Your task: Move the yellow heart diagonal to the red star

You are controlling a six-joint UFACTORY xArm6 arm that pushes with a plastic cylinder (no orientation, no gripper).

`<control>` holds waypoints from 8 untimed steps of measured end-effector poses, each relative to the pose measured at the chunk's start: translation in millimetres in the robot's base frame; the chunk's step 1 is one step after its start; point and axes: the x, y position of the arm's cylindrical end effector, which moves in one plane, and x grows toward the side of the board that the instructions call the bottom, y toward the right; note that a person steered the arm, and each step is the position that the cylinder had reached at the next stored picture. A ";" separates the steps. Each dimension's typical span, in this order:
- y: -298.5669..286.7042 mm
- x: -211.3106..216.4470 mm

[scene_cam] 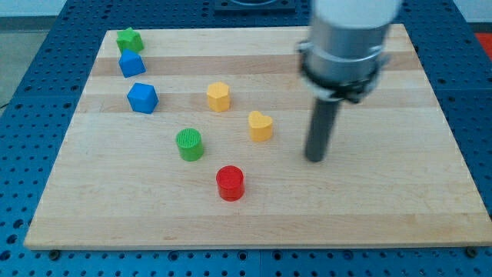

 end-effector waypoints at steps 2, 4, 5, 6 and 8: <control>-34.6 -49.2; -13.2 -39.6; -45.4 -21.0; -60.5 -75.3; 1.9 -89.2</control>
